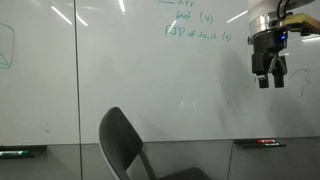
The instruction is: Write on the whiteboard
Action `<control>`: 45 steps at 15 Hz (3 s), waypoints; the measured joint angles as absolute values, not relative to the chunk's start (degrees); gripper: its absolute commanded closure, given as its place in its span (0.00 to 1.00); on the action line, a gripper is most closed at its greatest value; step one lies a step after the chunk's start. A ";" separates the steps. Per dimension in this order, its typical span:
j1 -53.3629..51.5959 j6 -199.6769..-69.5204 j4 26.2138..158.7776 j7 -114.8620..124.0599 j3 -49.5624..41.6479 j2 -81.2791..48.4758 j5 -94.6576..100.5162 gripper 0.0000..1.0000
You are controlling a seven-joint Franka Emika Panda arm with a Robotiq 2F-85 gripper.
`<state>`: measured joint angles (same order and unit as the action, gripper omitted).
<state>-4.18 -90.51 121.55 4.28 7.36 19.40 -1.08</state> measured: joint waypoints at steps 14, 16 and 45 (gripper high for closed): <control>-6.04 -118.10 135.60 10.20 10.07 11.82 -3.43 0.00; -6.47 -123.14 136.78 13.26 10.62 7.77 -3.46 0.00; -21.82 -157.96 121.86 41.60 1.29 -40.36 -4.22 0.00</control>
<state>-21.82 -157.96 121.86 41.60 1.29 -40.36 -4.22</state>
